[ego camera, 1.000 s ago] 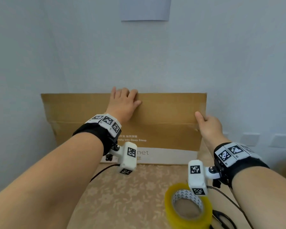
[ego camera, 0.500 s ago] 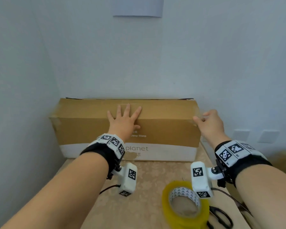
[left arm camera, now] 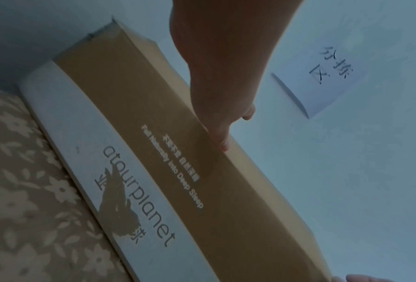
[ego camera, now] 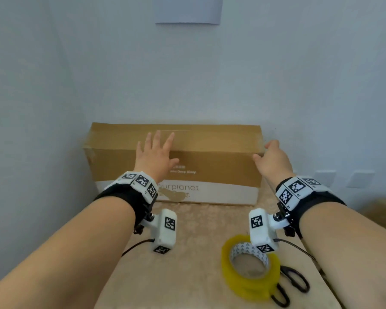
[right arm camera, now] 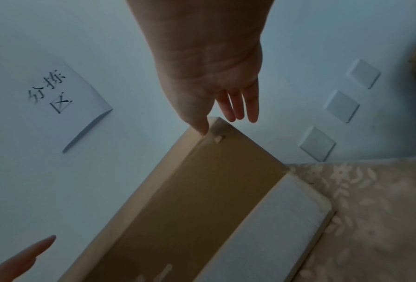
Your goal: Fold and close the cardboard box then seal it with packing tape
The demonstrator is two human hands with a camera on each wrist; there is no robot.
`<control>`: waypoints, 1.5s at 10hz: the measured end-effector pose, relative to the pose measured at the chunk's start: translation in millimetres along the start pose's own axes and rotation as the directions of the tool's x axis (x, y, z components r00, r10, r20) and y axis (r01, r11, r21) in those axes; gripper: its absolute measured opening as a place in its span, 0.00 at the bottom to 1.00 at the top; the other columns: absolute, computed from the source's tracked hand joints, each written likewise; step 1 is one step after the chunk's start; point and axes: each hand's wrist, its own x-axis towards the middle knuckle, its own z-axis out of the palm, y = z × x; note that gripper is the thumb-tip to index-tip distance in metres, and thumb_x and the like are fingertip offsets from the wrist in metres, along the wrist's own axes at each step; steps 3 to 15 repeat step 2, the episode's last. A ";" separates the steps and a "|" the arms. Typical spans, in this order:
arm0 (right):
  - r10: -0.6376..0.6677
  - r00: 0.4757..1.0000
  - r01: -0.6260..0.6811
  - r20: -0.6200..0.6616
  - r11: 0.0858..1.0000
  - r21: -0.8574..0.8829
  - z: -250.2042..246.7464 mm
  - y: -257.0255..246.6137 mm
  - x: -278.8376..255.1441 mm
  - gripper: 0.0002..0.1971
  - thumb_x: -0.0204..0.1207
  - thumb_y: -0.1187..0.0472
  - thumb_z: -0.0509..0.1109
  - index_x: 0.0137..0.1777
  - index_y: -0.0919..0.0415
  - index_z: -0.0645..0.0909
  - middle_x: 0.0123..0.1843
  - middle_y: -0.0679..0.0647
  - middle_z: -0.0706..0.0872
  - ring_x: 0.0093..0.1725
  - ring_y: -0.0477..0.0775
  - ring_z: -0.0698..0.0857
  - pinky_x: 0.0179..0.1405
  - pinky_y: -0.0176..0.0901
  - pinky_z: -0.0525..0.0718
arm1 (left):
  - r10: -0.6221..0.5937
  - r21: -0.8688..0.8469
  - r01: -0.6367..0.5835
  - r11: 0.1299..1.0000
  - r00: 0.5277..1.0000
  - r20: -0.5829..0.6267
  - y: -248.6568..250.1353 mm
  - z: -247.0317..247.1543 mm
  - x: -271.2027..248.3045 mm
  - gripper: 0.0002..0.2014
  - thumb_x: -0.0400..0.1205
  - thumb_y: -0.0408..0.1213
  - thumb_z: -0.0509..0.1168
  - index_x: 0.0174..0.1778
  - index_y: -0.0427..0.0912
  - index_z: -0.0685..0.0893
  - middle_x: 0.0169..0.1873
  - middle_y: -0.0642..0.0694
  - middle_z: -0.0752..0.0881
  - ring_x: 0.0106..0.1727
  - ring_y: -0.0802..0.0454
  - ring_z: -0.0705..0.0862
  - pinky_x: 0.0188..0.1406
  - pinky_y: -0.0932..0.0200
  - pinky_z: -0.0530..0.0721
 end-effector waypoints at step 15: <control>-0.144 0.989 0.143 0.033 0.989 0.050 -18.8 -55.8 -28.0 0.20 0.81 0.59 0.64 0.70 0.65 0.69 0.66 0.63 0.79 0.64 0.66 0.79 0.62 0.52 0.78 | -0.081 -0.070 0.073 0.995 0.989 -0.121 -21.6 -64.0 -33.0 0.33 0.84 0.54 0.56 0.82 0.45 0.53 0.78 0.33 0.60 0.79 0.34 0.59 0.76 0.39 0.62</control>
